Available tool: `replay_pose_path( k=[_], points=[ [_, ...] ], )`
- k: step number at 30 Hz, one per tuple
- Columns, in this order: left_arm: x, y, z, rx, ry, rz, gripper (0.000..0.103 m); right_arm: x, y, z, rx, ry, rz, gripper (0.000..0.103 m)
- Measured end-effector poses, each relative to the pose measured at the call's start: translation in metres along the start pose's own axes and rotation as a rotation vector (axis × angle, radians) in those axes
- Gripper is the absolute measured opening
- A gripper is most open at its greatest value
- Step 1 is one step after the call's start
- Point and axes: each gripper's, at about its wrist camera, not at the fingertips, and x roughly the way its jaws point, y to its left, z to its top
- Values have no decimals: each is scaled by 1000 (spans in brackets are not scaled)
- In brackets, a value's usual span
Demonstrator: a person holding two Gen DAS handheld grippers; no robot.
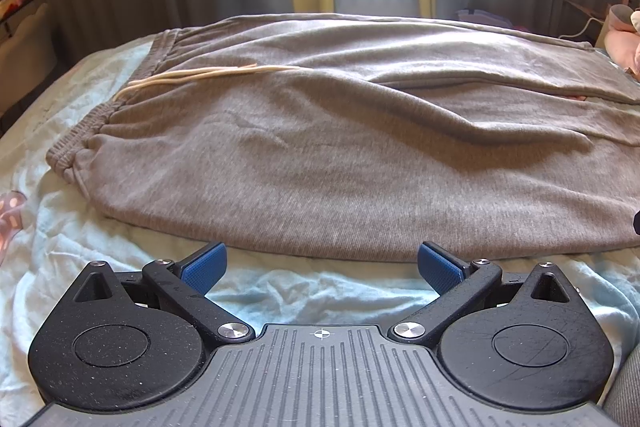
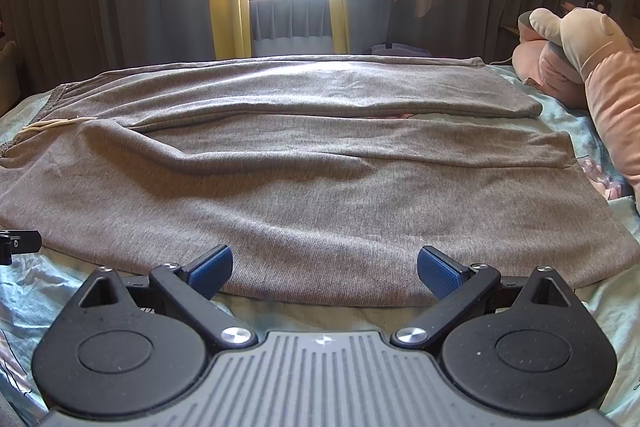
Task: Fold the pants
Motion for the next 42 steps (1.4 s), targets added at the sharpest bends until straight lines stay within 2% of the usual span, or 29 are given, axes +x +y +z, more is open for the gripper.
replay_pose_path(
  k=[42],
  points=[
    [2, 5, 0, -29, 21, -7, 103, 2, 0, -1, 8, 11, 4, 99]
  ],
)
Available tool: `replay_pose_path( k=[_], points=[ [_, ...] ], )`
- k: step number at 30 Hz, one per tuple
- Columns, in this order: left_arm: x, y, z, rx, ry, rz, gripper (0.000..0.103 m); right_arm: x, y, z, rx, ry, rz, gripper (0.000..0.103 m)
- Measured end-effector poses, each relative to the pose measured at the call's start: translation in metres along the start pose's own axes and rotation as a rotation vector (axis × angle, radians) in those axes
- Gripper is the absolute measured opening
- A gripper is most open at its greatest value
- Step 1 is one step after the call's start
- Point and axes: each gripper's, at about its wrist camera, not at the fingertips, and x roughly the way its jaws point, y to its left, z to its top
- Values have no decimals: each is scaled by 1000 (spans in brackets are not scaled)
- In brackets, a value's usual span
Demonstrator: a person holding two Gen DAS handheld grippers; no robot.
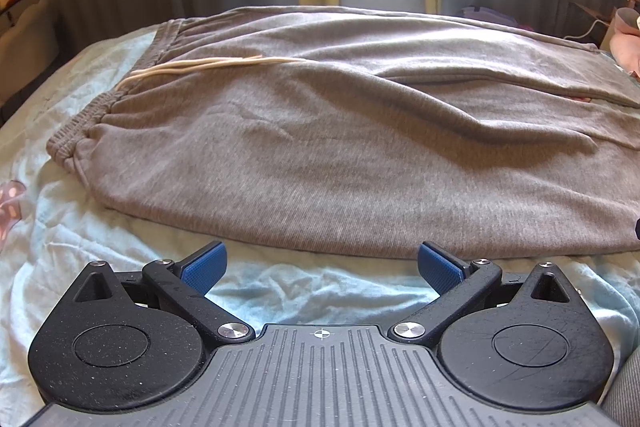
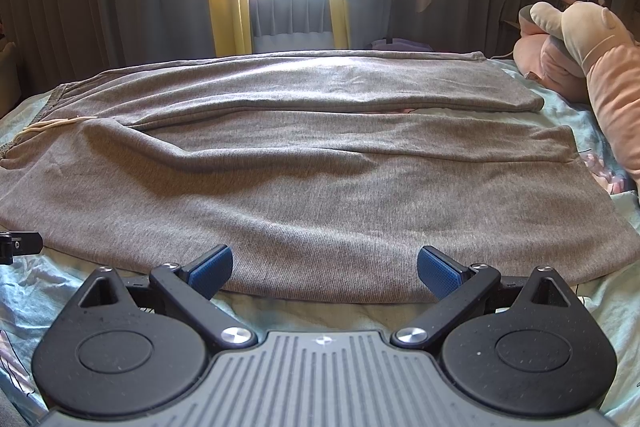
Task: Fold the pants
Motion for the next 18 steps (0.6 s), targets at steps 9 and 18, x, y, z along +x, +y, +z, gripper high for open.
replay_pose_path(
  k=[9, 18],
  points=[
    [1, 2, 0, -3, 3, 0, 103, 0, -1, 0, 1, 1, 1, 99],
    [1, 3, 0, -3, 4, -2, 103, 1, -2, 1, 7, 6, 4, 99]
  ],
)
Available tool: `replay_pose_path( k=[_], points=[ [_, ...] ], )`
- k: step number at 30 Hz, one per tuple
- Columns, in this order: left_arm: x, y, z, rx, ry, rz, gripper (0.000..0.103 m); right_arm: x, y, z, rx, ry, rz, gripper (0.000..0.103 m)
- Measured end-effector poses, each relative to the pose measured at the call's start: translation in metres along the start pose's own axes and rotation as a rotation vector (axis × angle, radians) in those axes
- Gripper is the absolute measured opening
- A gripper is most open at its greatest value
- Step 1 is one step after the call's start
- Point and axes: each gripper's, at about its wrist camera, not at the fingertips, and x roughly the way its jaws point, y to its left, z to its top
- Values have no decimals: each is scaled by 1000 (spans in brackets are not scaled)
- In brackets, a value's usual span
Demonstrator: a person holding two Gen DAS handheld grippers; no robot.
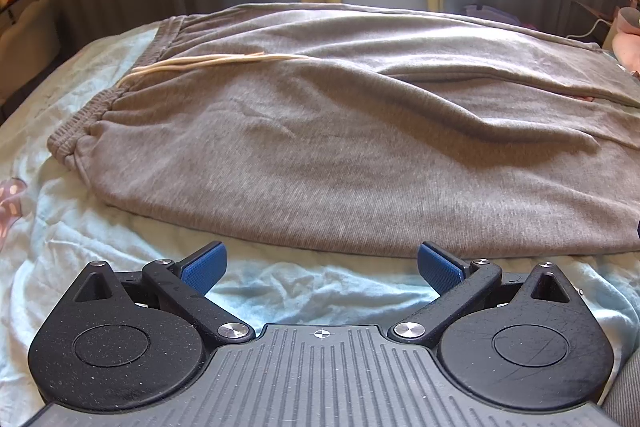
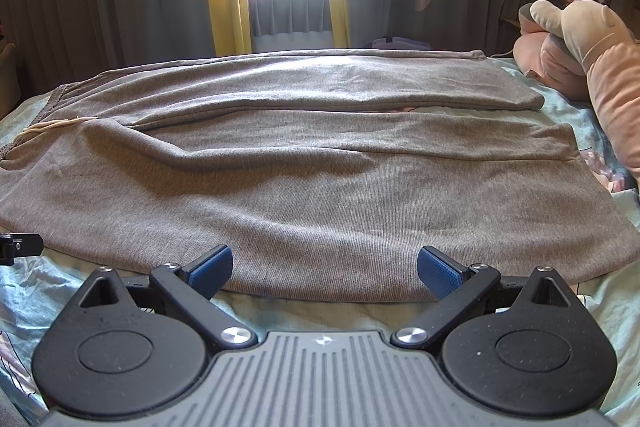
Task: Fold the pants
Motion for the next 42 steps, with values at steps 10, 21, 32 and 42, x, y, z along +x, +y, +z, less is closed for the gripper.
replay_pose_path(
  k=[10, 21, 32, 42],
  points=[
    [1, 0, 0, -2, 2, 1, 103, 2, 0, 0, 3, 4, 3, 99],
    [-1, 3, -2, -19, 9, -5, 103, 4, -2, 0, 19, 17, 8, 99],
    [1, 2, 0, -22, 16, -3, 103, 5, -2, 1, 17, 24, 8, 99],
    [1, 1, 0, -22, 18, -5, 103, 7, -4, 1, 26, 31, 14, 99]
  ],
)
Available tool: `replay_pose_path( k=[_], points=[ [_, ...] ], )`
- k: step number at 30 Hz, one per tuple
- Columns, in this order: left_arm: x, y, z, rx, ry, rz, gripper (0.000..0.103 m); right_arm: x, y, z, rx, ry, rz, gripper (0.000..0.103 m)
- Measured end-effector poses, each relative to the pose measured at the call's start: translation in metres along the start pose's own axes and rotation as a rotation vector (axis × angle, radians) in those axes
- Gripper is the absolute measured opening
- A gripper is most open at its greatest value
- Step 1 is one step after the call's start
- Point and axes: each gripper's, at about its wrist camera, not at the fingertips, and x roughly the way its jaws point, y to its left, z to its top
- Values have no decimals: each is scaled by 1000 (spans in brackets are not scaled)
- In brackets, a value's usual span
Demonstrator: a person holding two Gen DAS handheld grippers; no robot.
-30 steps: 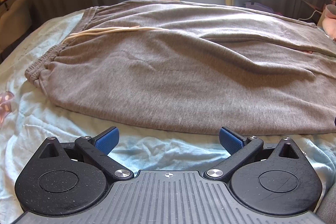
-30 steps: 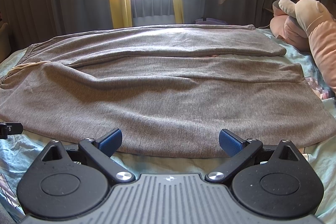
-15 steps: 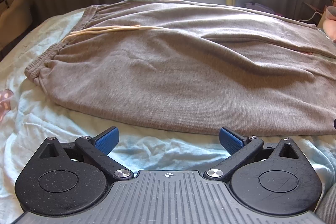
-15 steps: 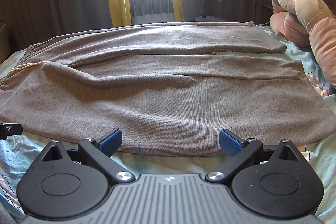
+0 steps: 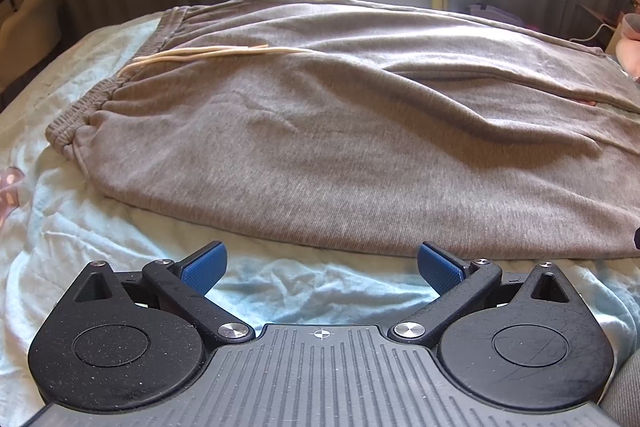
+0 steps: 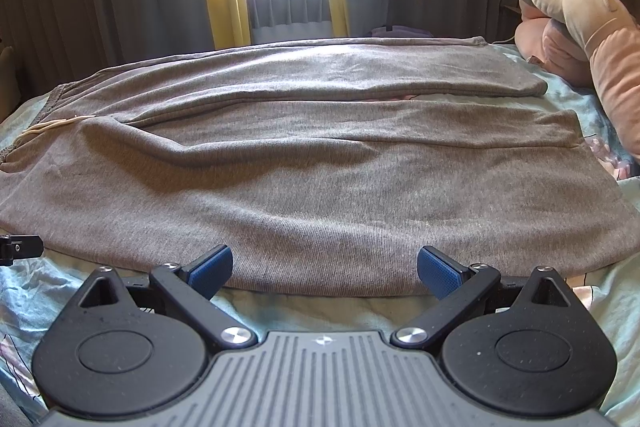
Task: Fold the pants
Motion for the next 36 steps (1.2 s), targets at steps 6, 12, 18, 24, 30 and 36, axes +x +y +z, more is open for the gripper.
replay_pose_path(
  k=[6, 12, 18, 24, 30, 36],
  points=[
    [2, -1, 2, 3, 2, -3, 103, 1, 0, 0, 0, 4, 2, 99],
    [2, 0, 4, 5, 1, -7, 103, 3, 0, 0, 5, 11, 7, 99],
    [1, 1, 5, -5, 4, -17, 103, 6, -1, 1, 10, 26, 15, 99],
    [1, 0, 7, 1, 7, -19, 103, 8, -2, 1, 14, 36, 20, 99],
    [2, 0, 7, 5, 9, -21, 103, 11, -4, 2, 27, 49, 32, 99],
    [4, -2, 8, 15, 10, -21, 103, 14, -6, 2, 30, 62, 35, 99]
  ],
)
